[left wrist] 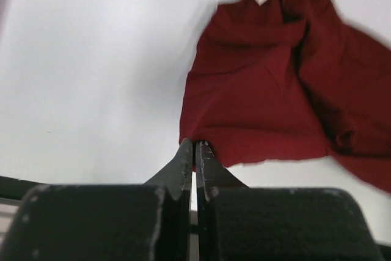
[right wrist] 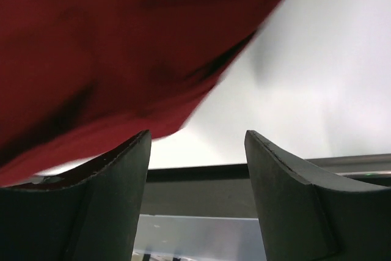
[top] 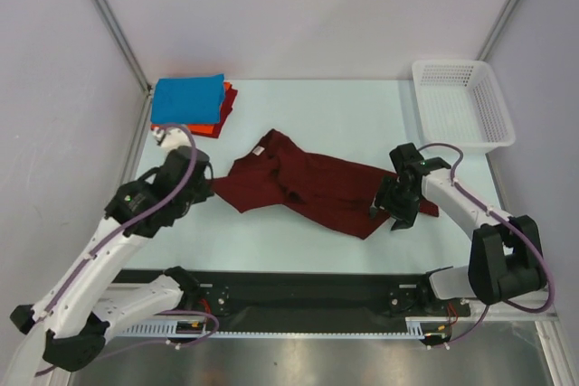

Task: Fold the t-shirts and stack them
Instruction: Flatten the tshirt out

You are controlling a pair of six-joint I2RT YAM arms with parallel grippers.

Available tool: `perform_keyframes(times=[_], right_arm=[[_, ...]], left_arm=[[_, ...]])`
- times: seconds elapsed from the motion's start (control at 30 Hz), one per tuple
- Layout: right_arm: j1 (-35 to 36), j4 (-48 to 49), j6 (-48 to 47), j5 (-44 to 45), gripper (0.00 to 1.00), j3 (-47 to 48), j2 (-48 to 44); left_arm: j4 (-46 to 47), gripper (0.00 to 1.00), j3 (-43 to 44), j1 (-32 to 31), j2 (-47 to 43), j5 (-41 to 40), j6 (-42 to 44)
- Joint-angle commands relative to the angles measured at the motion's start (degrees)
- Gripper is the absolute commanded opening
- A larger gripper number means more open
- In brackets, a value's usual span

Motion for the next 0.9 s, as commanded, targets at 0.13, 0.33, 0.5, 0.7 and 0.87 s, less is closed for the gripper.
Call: perform_keyframes(times=[0.13,0.33,0.5,0.7,0.87], right_arm=[[-5.81,0.99,-3.89,1.99,0.70,3.28,0.51],[-7.22,6.17,-3.01,-1.24,0.75,1.79,4.10],[-0.39,6.88,-0.91,-0.21,0.74,1.35,2.97],[2.80,12.85,1.21,-1.79,0.74,-2.34,4.62],[7.88,15.49,2.34,-0.38,0.68,-2.16,9.73]], left_arm=[[-6.04,0.00,16.22,11.53,-1.81,-8.50,4.44],[1.96,0.00,19.32,11.63,-1.46,0.35,9.71],[3.45,0.00,17.65,11.54,-0.66,4.41,9.72],[3.55,0.00,18.27,11.54,-0.66,5.74,10.50],[3.11,0.00,20.64,11.55,-0.31,6.09,11.38]])
